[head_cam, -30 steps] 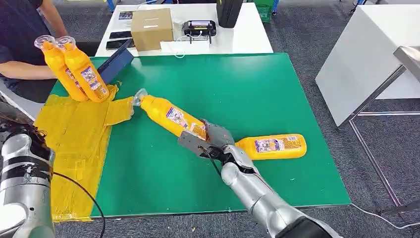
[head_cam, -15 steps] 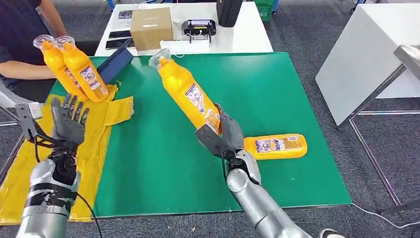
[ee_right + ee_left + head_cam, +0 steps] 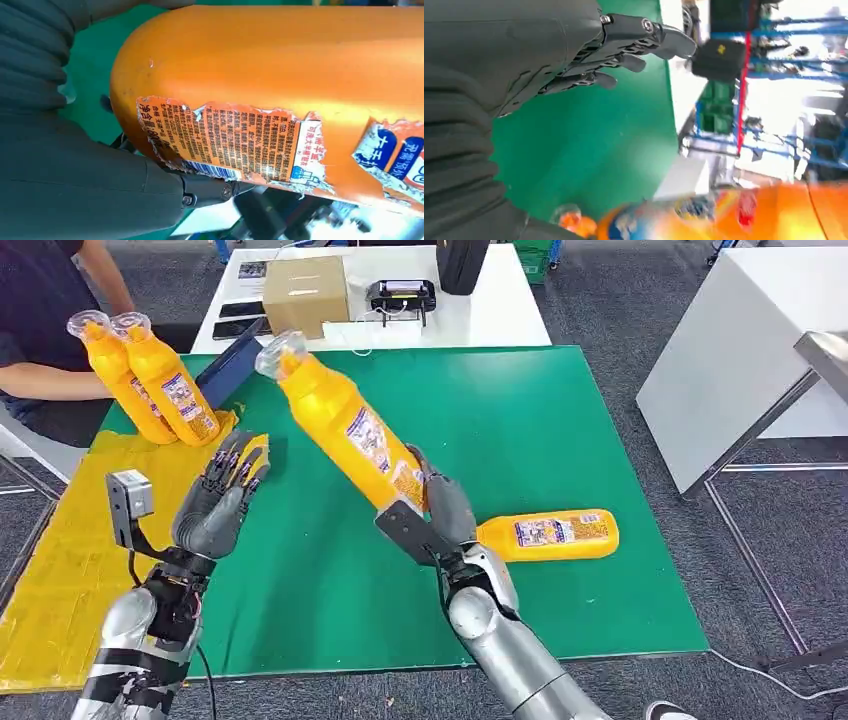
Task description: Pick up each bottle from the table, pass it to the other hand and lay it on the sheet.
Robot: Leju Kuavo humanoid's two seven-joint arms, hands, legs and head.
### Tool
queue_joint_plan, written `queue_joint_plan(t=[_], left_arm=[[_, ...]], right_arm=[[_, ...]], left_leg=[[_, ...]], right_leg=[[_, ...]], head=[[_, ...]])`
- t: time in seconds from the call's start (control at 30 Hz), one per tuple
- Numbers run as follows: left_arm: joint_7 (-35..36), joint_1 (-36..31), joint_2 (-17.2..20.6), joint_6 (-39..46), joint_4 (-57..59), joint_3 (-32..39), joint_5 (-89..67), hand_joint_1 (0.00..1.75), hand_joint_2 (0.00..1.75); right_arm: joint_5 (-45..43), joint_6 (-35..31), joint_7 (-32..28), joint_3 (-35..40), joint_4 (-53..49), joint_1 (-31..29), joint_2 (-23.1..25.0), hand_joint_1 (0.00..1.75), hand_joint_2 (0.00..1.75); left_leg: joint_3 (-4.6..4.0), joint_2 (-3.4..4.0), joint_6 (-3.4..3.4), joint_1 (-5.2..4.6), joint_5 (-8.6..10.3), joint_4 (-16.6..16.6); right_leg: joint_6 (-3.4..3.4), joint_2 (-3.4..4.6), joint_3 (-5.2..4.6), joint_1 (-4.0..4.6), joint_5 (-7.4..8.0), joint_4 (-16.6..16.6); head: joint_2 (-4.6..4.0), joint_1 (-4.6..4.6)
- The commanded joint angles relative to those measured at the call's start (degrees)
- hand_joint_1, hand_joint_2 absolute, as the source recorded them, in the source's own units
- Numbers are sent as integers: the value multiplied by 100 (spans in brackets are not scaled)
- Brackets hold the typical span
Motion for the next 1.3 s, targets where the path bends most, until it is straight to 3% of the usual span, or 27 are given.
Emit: queue_joint_plan(t=[0.03, 0.43, 0.73, 1.2, 1.23, 1.27, 1.3], left_arm=[[-75, 27, -76, -118, -162, -308, 28, 0, 175], [-195, -89, -118, -230, -44, -330, -168, 0, 175], [-218, -131, -135, -264, 22, -331, -224, 0, 175], [-221, -131, -134, -264, 26, -326, -227, 0, 175], [-241, -135, -133, -279, 30, -327, -250, 23, 175], [-307, -146, -110, -315, 23, -341, -322, 175, 175], [-327, -144, -107, -316, 18, -337, -342, 175, 175]], right_arm=[[-127, 498, 230, 948, -101, -345, -126, 175, 175], [-648, 1668, 326, 2052, 407, -610, 68, 175, 175], [-801, 1876, 330, 2498, 541, -683, 57, 175, 175], [-813, 1875, 331, 2510, 541, -685, 52, 175, 175], [-891, 1887, 354, 2556, 551, -709, 36, 175, 175], [-937, 1868, 362, 2594, 553, -724, 19, 175, 175], [-953, 1851, 373, 2585, 556, -720, 16, 175, 175]], left_leg=[[8, -8, -2, 1, -5, 0], [18, -15, -4, 5, -7, -2], [21, -18, -3, 7, -9, -1], [24, -26, -4, 8, -11, 1], [19, -24, -3, 7, -7, -3], [12, -21, -3, 8, -5, -1], [25, -29, -4, 9, -10, 0]], right_leg=[[-3, 10, 9, -1, -6, 0], [-5, 13, 20, 1, -8, -2], [-5, 12, 27, 2, -10, -3], [-6, 10, 31, 2, -13, -2], [-5, 7, 24, 1, -9, -3], [-5, 5, 17, 3, -6, -4], [-7, 9, 32, 3, -14, -3]], head=[[0, 0], [0, 0], [0, 2], [0, 0], [0, 2], [0, 2], [0, 0]])
